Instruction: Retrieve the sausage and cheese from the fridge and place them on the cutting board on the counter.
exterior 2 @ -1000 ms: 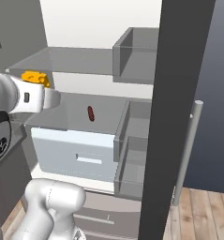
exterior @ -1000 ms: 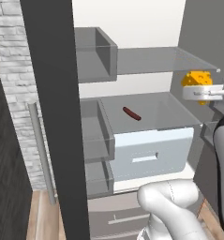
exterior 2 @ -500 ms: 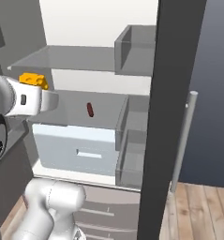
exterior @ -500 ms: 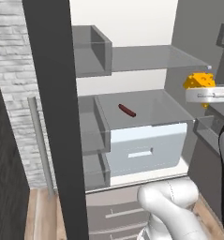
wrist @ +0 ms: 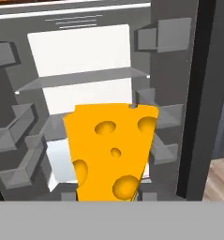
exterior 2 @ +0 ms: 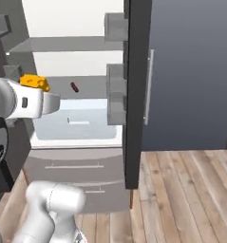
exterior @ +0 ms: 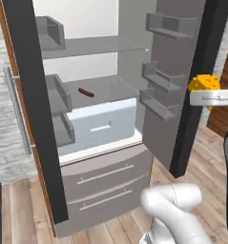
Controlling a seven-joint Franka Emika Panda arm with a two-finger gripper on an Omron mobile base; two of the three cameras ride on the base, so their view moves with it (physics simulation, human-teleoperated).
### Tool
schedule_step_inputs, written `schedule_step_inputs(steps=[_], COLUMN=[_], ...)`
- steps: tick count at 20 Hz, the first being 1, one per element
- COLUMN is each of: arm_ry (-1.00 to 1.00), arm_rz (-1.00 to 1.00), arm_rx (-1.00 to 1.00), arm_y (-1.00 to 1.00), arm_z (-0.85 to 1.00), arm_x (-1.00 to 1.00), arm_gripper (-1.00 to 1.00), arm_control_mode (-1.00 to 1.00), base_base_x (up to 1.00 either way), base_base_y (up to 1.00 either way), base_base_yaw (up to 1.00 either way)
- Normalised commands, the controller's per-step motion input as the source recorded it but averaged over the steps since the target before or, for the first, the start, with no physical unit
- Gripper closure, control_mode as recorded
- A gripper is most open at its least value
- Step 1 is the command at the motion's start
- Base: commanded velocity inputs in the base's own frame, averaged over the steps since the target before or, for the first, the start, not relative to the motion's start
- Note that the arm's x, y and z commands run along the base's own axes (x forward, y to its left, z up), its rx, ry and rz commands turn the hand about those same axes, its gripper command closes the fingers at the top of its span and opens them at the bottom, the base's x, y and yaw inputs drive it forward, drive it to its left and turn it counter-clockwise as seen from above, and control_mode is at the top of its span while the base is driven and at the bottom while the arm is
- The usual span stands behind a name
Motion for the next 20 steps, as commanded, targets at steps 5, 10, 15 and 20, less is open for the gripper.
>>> schedule_step_inputs(steps=[5, 10, 15, 20], arm_ry=[0.0, 0.0, 0.0, 0.0], arm_rz=[0.0, 0.0, 0.0, 0.0], arm_rx=[0.0, 0.0, 0.0, 0.0], arm_y=[0.0, 0.0, 0.0, 0.0], arm_z=[0.0, 0.0, 0.0, 0.0], arm_x=[0.0, 0.0, 0.0, 0.0], arm_gripper=[1.0, 1.0, 1.0, 1.0], arm_control_mode=[1.0, 1.0, 1.0, 1.0], base_base_x=[-0.86, -0.62, -0.09, 0.05], base_base_y=[-0.03, -0.29, -0.38, -0.55], base_base_yaw=[-0.47, -0.65, -0.76, -0.76])
